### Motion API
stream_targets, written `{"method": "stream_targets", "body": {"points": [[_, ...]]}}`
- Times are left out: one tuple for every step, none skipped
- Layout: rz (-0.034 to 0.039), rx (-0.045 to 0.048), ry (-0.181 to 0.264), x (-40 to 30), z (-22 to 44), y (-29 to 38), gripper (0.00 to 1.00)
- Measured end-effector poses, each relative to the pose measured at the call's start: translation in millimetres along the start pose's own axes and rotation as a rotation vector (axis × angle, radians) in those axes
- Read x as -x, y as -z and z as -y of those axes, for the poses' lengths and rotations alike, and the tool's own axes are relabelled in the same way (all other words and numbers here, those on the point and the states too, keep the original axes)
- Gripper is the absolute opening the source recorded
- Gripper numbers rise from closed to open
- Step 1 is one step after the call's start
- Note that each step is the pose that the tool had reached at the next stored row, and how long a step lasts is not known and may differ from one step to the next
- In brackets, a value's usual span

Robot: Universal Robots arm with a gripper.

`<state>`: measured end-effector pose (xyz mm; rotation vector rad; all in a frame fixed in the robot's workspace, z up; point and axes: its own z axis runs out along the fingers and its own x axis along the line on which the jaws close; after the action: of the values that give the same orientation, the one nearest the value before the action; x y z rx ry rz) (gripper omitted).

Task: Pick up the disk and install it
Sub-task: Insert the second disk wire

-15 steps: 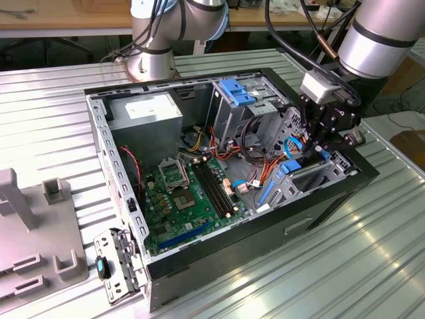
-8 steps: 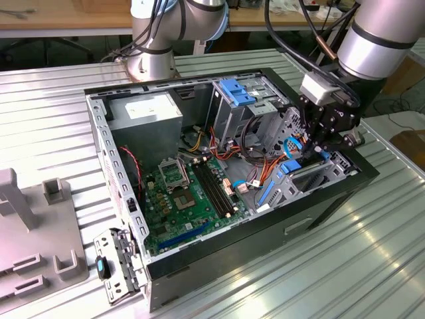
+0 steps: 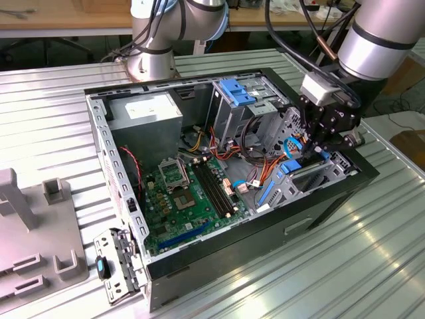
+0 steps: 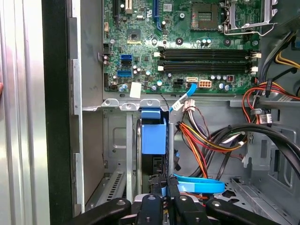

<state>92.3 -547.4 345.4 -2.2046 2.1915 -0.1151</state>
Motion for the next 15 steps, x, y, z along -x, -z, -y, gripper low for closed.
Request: {"method": "stream_targets", "body": {"points": [[-0.0001, 0.0, 0.0, 0.0, 0.0, 0.2, 0.16], [-0.0002, 0.0, 0.0, 0.0, 0.0, 0.3, 0.16], [0.003, 0.0, 0.0, -0.1, 0.0, 0.6, 0.16], [0.0064, 0.0, -0.001, -0.2, 0.0, 0.5, 0.16], [0.008, 0.0, -0.001, -0.3, 0.0, 0.5, 0.16], [0.0087, 0.0, -0.001, -0.3, 0.0, 0.4, 0.16], [0.0092, 0.0, -0.001, -0.4, 0.0, 0.4, 0.16], [0.0098, 0.0, -0.001, -0.7, 0.0, 0.5, 0.16], [0.0107, 0.0, -0.001, -1.4, 0.0, 0.4, 0.16], [0.0108, 0.0, -0.001, -2.0, 0.0, 0.3, 0.16], [0.0108, 0.0, -0.001, -2.7, 0.0, 0.3, 0.16], [0.0111, 0.0, -0.001, -3.9, 0.0, 0.3, 0.16], [0.0113, 0.0, -0.001, -4.1, 0.0, 0.4, 0.16], [0.0122, 0.0, -0.001, -4.4, 0.0, 0.3, 0.16], [0.0144, 0.0, -0.001, -4.6, 0.0, 0.3, 0.16]]}}
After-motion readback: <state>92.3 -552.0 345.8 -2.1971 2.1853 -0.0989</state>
